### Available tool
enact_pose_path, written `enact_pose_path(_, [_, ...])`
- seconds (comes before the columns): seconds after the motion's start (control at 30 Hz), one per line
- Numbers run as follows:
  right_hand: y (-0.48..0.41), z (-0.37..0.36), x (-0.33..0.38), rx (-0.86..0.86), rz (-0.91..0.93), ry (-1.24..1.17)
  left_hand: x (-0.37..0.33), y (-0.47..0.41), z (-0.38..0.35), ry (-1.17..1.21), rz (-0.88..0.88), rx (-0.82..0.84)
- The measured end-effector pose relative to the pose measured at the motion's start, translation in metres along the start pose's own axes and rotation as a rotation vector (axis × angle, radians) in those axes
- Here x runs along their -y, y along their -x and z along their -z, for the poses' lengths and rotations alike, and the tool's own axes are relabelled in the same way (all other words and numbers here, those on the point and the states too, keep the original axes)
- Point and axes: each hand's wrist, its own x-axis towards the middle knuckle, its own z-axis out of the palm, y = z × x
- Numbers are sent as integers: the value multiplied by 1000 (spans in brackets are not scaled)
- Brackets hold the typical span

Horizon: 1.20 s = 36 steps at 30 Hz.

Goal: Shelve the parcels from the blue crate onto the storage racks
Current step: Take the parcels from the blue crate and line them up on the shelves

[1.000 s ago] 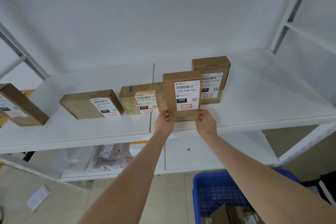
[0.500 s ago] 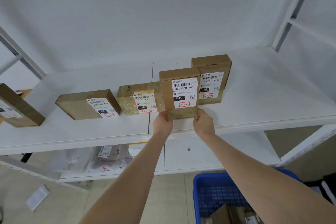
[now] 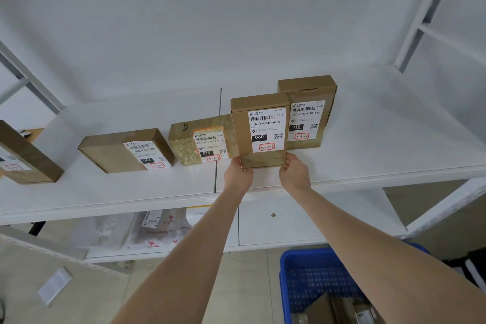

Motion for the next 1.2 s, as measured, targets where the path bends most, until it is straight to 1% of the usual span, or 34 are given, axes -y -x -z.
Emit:
enact_pose_path(0.23, [0,2,3,21,-17,-4,3,-3,3,-75,31,21])
enact_pose_path(0.4, [-1,2,3,21,-30,-1,5,-5,6,-83,58,41])
enact_pose_path(0.6, [12,15,9,20,-41,81,5,3,14,-110,97,-3])
enact_pose_path(0.73, [26,33,9,-17,-60,139,0,20,9,-148,59,-30])
enact_pose_path(0.87, [41,61,-6,-74,-78,191,-8,38,-12,-138,15,12])
enact_pose_path(1.0, [51,93,-35,-109,-75,215,-23,57,-43,-177,-27,51])
enact_pose_path(1.2, [48,150,-102,-102,-66,195,-44,89,-123,-199,-36,76])
